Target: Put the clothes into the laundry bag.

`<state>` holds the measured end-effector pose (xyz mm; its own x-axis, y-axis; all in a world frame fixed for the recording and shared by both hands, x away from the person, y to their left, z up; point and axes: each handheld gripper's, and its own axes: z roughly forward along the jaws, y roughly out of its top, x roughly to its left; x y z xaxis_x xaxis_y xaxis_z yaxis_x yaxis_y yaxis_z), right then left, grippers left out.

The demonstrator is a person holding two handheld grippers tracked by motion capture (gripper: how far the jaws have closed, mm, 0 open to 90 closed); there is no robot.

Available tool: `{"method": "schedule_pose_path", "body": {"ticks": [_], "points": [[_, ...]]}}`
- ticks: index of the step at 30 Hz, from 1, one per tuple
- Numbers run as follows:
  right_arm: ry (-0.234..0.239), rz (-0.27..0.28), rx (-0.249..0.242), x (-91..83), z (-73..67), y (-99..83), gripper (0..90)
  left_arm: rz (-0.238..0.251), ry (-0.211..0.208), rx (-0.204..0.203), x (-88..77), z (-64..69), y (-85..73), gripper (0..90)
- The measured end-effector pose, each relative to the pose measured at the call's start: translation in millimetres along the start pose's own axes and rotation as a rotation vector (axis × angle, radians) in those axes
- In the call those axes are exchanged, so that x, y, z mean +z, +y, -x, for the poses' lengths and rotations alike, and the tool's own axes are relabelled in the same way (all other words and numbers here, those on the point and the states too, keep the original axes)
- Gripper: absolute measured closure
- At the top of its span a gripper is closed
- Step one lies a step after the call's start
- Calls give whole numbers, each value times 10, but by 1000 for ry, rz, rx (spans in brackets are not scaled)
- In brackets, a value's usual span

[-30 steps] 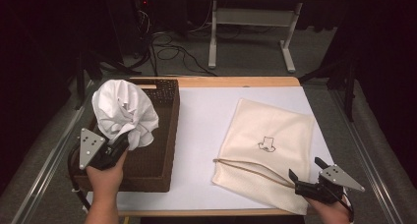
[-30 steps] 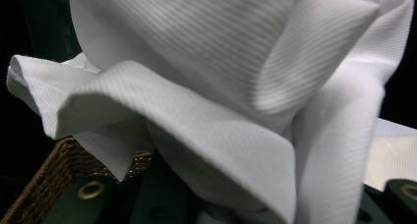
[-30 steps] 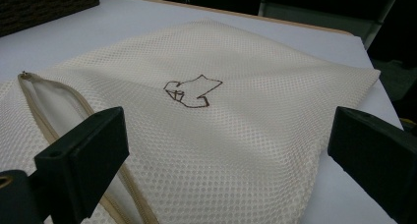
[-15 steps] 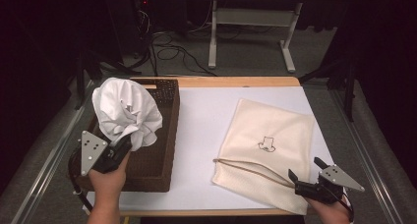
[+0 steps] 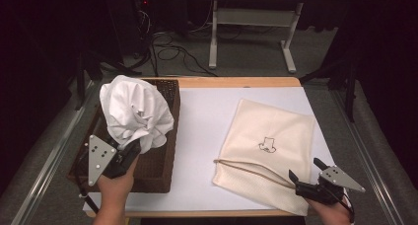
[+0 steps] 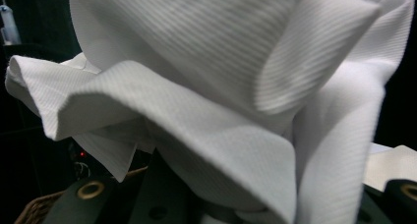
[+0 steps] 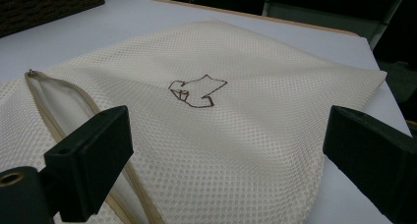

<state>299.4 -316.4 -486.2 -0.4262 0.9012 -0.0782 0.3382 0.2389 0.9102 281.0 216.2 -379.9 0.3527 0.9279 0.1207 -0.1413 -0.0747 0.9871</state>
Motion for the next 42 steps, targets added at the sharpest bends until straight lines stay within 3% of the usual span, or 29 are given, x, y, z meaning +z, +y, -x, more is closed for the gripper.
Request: {"method": "schedule_pose_path", "body": {"ticks": [10, 14, 22, 25, 34, 38, 42], "points": [[11, -2, -4, 2, -5, 0, 65, 44, -97, 18, 1, 326, 160, 700], [17, -5, -3, 1, -8, 2, 73, 69, -160, -16, 2, 476, 213, 700], [39, -10, -3, 11, -24, 5, 148, 117, -259, -35, 3, 777, 280, 700], [42, -13, -4, 17, -40, 7, 152, 106, -318, -75, 26, 888, 255, 700], [43, -13, -13, 29, -60, 11, 155, 74, -411, -65, 108, 1190, 148, 700], [52, -19, -20, 48, -89, 9, 158, 50, -468, -111, 182, 1314, 35, 699], [58, -17, -17, 45, -99, 15, 161, 15, -508, -86, 228, 1455, -55, 698]]}}
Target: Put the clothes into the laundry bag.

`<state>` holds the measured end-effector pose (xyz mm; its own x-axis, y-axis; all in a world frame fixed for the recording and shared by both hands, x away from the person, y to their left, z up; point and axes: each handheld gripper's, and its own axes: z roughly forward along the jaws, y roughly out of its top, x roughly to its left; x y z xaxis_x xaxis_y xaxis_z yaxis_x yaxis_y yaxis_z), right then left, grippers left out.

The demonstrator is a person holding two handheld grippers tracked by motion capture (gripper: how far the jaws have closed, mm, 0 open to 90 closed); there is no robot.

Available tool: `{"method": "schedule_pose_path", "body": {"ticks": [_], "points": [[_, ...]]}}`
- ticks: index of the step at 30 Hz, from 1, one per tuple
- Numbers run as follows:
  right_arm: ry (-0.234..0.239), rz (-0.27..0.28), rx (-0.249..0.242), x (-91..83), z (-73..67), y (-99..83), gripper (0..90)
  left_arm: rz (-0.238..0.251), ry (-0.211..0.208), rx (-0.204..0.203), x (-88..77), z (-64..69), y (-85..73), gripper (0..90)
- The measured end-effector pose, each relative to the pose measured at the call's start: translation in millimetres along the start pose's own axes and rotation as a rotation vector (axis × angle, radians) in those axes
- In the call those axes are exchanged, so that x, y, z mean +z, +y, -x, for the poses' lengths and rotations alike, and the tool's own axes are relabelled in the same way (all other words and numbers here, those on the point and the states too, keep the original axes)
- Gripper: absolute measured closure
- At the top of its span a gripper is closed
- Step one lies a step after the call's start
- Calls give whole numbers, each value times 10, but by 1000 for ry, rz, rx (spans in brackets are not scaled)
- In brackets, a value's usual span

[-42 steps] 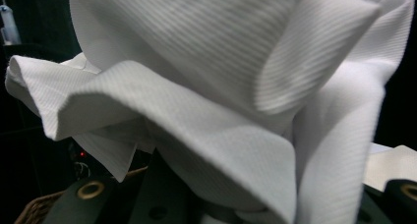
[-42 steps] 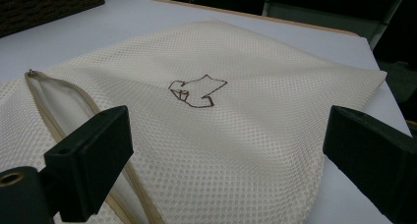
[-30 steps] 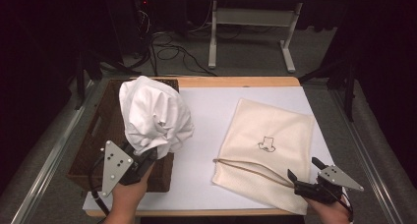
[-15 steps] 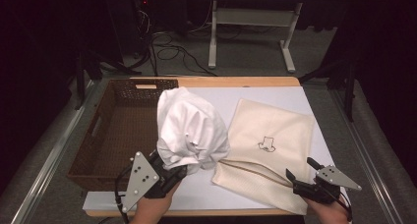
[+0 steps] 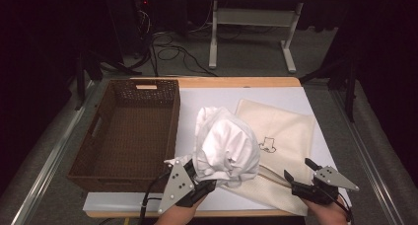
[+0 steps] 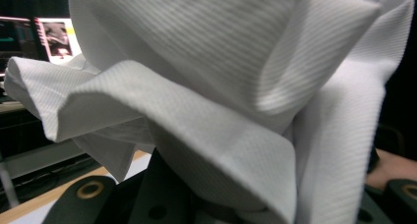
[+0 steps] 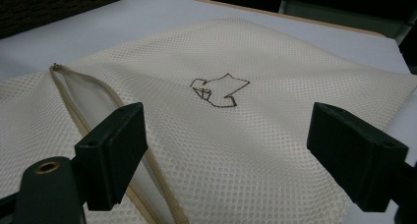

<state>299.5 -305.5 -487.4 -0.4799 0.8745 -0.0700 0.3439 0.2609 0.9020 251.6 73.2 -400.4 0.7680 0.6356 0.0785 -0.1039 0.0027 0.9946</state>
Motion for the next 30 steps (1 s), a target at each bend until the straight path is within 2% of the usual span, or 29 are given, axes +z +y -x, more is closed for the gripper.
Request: {"method": "schedule_pose_path", "body": {"ticks": [4, 8, 13, 16, 21, 30], "points": [[6, -3, 2, 6, -3, 1, 173, -23, -30, 5, 58, 78, -60, 697], [16, -11, 1, 23, -20, -1, 202, -38, -38, 16, 100, 128, -106, 696], [46, -27, -3, 44, -50, 3, 318, -60, -38, 18, 103, 126, -166, 693], [83, -59, 18, 56, -70, 17, 384, -69, -21, 6, 84, 83, -187, 691], [105, -81, -20, 103, -148, 37, 341, -76, 17, -40, 38, -11, -225, 690], [110, -121, -35, 218, -167, 40, 328, -87, 46, -42, -33, -48, -234, 689]]}}
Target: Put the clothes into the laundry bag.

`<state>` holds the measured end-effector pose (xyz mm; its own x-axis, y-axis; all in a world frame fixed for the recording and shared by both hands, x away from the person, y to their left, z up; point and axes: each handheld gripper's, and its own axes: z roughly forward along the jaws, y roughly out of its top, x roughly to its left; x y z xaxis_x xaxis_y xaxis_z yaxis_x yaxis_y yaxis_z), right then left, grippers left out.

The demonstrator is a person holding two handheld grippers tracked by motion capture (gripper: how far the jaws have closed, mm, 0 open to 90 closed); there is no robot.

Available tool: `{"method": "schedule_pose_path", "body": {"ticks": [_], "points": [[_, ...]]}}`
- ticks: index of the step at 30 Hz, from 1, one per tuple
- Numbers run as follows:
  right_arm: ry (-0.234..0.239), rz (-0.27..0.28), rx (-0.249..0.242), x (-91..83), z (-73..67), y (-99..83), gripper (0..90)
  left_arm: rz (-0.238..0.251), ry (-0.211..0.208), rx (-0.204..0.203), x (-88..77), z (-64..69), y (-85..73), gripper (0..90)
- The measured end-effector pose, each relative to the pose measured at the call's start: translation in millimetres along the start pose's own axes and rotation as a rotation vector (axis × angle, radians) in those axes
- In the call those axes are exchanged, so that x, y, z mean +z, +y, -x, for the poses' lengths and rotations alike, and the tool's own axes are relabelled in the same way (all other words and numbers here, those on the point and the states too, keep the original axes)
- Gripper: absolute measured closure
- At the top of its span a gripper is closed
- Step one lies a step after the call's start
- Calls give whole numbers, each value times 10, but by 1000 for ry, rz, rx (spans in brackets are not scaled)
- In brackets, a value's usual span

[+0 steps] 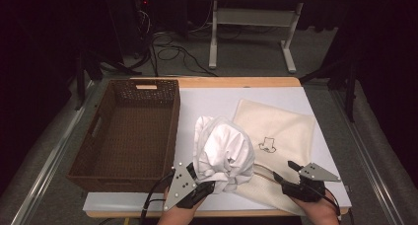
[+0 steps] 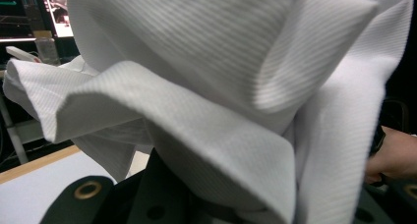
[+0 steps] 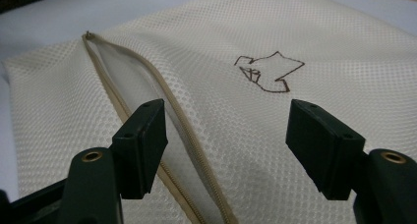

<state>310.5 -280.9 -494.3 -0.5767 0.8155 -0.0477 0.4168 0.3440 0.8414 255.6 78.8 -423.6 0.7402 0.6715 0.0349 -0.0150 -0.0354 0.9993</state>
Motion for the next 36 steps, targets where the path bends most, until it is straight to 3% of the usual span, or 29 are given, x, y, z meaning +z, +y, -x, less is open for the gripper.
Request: {"method": "schedule_pose_path", "body": {"ticks": [6, 10, 17, 21, 23, 30, 36], "points": [[33, -84, -53, 145, -39, -2, 365, -5, 16, -1, -44, -15, -8, 689], [28, -119, -69, 211, -46, 12, 487, -7, 29, 1, -73, -26, -7, 688], [11, -79, -43, 158, 28, 54, 744, -5, 39, -4, -104, -36, -5, 689], [23, -73, -64, 141, 28, 63, 843, -5, 42, -4, -107, -39, -3, 689], [26, -72, -79, 144, 18, 67, 866, -5, 41, -5, -107, -41, -1, 689], [50, -60, -50, 198, -34, 127, 880, -4, 60, 20, -113, -54, 54, 690], [73, -40, -59, 378, -187, 268, 880, 40, 46, 34, -171, 26, 203, 691]]}}
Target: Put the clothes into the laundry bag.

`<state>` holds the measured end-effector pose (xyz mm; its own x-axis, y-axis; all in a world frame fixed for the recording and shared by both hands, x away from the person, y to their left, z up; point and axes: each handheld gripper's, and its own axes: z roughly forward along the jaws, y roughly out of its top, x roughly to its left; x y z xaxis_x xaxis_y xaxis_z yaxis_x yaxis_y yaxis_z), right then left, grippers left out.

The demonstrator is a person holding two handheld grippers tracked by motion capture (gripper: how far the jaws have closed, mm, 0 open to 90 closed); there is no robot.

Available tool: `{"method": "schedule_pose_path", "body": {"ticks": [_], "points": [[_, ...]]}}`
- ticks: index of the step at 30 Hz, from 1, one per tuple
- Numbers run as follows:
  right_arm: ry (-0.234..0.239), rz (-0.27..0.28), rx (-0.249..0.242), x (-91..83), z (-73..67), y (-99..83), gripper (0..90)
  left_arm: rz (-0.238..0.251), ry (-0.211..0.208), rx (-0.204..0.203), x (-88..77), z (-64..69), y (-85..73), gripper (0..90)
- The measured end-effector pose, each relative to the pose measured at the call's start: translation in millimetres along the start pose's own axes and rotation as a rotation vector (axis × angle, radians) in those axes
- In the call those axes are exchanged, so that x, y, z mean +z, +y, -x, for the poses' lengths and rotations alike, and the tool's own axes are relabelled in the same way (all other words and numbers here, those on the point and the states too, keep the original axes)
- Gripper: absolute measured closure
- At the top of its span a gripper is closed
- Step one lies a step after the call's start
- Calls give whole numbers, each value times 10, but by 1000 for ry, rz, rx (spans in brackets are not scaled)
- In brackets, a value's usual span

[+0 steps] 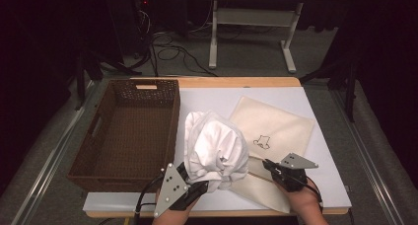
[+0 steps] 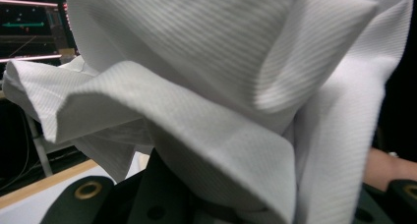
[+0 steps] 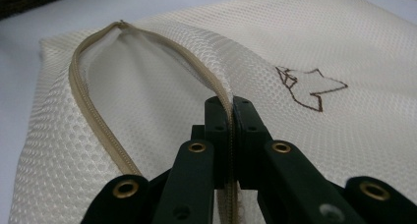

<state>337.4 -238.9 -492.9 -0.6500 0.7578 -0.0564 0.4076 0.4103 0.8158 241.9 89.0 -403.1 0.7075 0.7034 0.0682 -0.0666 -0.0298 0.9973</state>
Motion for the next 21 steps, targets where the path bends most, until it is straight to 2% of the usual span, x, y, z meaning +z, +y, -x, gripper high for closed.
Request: {"method": "schedule_pose_path", "body": {"ticks": [5, 9, 13, 16, 21], "points": [[24, 36, -11, 53, -69, 115, 879, -27, -10, 2, 41, 55, -67, 691], [28, 64, 15, 23, -32, 153, 879, -69, -13, -7, 124, 81, -212, 691], [34, 74, 26, 11, -10, 162, 879, -86, -10, 18, 230, 103, -342, 691], [36, 77, 30, 2, -1, 167, 879, -99, -2, -1, 313, 119, -437, 691], [40, 95, 41, -25, 19, 189, 879, -173, -1, 34, 516, 199, -713, 691]]}}
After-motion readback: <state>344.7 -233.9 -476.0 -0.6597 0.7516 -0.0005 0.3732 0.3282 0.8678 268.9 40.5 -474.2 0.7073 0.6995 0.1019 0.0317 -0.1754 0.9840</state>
